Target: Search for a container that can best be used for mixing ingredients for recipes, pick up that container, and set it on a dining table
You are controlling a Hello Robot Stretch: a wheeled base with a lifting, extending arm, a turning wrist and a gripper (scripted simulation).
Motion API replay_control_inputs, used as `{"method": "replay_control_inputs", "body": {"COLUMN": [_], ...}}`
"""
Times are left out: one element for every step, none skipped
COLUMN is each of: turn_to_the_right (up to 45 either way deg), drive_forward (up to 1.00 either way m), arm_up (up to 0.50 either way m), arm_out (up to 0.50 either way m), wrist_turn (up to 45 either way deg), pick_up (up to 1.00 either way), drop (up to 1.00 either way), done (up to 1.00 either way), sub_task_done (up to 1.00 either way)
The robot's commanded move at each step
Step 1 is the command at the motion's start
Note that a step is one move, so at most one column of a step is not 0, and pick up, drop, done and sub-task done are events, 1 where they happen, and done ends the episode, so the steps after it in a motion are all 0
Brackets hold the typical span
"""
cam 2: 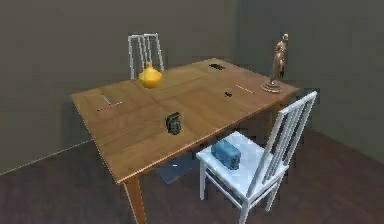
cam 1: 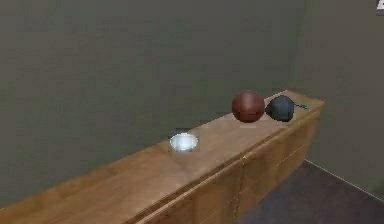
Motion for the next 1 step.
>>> {"method": "replay_control_inputs", "body": {"turn_to_the_right": [33.0], "drive_forward": [0.0], "arm_up": [0.0], "arm_out": [0.0], "wrist_turn": [0.0], "pick_up": [0.0], "drop": [0.0], "done": [0.0], "sub_task_done": [0.0]}}
